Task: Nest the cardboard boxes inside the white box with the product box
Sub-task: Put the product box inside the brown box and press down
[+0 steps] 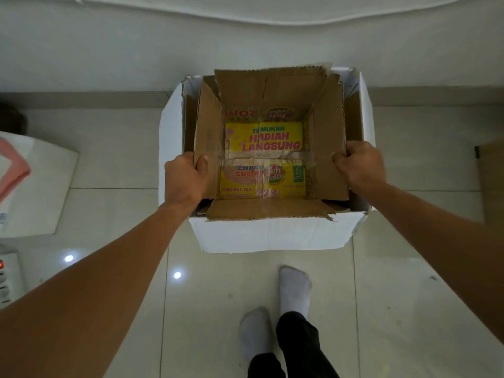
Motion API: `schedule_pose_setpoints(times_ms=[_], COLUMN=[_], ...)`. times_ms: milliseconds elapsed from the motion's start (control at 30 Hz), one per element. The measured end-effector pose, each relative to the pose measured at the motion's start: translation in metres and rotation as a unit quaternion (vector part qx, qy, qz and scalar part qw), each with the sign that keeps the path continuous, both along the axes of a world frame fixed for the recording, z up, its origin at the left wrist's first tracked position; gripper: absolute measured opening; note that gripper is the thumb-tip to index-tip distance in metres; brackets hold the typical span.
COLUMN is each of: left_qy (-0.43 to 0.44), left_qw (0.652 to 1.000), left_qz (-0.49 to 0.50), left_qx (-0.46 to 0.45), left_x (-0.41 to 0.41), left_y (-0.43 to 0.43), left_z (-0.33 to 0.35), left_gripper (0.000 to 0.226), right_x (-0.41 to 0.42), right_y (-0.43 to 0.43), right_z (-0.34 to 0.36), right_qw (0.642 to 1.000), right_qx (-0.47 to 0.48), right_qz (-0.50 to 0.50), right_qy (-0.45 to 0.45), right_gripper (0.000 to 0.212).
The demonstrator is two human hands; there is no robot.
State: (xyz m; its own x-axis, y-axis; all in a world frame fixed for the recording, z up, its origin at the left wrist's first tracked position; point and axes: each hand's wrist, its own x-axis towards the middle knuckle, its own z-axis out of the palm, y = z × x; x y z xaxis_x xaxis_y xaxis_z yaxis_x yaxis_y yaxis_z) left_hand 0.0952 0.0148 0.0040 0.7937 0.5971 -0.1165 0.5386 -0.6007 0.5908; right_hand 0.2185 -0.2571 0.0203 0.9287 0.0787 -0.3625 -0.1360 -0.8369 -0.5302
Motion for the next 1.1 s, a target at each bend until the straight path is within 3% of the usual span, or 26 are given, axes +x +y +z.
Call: schedule_pose_setpoints(times_ms=[900,1000,1100], left_qy=[0.069,0.079,0.106], left_qw=[0.996,0.996,0.991], left_qz=[0.051,0.045,0.008], left_qx=[-0.023,-0.005,0.087], left_x=[0.018,0.017,0.013], left_y=[-0.018,-0.024,-0.034], left_z=[-0.064,-0.06,-0.048], left_gripper=[0.027,0.026,0.055], right_x=[0.029,0.031,0.029], right_y=[0.01,0.012,0.016], right_z=[-0.077,-0.084,-0.08], right_qw=[0.998,0.997,0.998], right_qx=[0.004,-0.005,0.009], right_qz=[0.008,0.005,0.007], right_qy=[0.058,0.08,0.057], right_gripper=[0.02,0.028,0.052])
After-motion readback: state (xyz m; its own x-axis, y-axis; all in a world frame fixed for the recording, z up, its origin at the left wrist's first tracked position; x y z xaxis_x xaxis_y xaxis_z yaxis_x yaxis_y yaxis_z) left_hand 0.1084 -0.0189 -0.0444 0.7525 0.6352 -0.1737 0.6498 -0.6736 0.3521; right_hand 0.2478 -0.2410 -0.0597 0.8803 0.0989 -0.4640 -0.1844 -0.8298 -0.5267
